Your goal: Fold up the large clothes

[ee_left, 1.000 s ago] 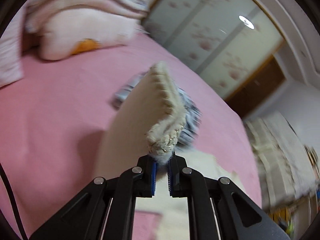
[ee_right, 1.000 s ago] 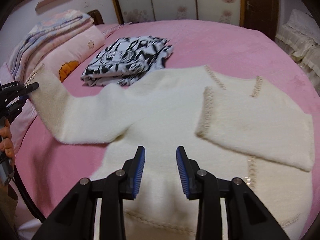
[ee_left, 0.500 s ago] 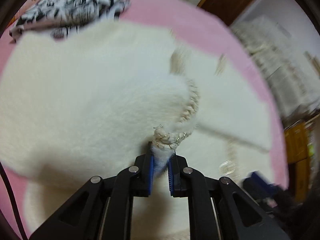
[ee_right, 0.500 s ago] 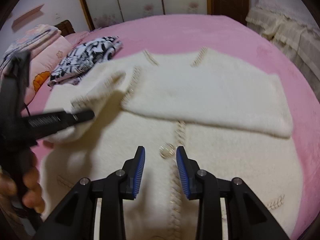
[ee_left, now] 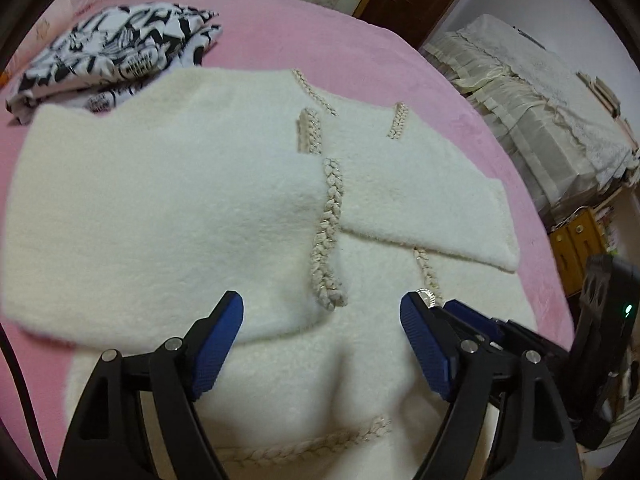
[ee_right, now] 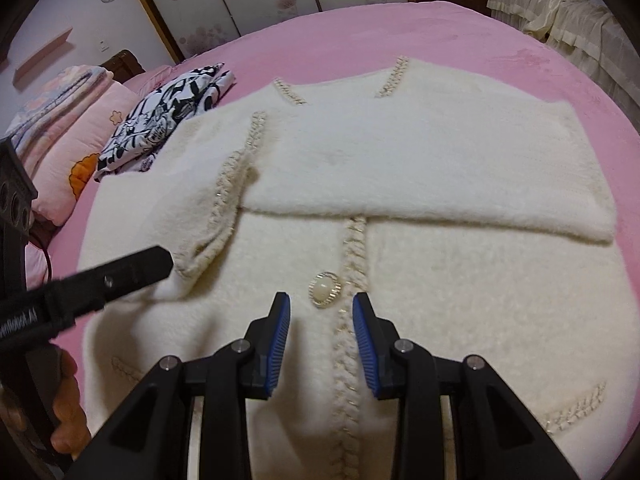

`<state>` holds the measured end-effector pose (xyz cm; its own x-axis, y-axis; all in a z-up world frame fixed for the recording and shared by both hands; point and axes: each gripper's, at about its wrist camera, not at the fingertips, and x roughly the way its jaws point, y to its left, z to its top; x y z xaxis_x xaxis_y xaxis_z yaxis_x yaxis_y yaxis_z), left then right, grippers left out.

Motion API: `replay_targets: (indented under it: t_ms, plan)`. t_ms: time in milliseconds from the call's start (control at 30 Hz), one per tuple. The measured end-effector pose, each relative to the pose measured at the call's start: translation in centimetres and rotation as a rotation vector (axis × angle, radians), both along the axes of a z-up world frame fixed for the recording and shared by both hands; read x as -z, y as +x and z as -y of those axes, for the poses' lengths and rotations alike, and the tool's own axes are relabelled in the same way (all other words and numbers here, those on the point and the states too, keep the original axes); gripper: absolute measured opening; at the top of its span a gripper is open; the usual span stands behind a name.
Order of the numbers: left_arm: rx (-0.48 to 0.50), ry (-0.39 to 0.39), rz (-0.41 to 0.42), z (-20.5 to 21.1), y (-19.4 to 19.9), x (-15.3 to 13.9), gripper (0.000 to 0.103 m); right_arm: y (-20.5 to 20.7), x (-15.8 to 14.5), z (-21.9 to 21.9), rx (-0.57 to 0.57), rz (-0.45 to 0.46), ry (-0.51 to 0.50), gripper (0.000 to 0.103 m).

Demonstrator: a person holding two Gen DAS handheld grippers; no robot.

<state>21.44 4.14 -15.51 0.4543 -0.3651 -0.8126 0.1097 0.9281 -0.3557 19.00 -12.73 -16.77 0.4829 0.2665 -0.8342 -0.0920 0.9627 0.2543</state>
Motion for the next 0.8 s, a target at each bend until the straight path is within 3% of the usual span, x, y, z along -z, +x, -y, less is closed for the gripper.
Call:
replay_targets:
  t_ms: [133, 267, 467, 567, 800]
  plan:
    - [-0.012, 0.039, 0.062, -1.0, -1.9, -2.2, 0.080, 0.1, -0.8, -1.1, -0.040, 0.015, 0.028, 0.033]
    - [-0.056, 0.072, 0.125, -2.1, -2.9, -3.9, 0.080, 0.1, -1.8, -1.8, -0.051, 0.037, 0.050, 0.048]
    - [-0.170, 0.147, 0.186, -5.1, -4.8, -5.0, 0.080, 0.9, -3.1, -3.2, -0.082, 0.049, 0.083, 0.052]
    - [-0.235, 0.171, 0.181, -7.2, -5.7, -4.4, 0.080, 1.9, -3.0, -4.2, -0.103, 0.035, 0.094, 0.052]
    - [-0.338, 0.137, 0.125, -11.5, -6.8, -2.0, 0.080, 4.2, -1.3, -6.7, -0.113, -0.034, 0.122, 0.052]
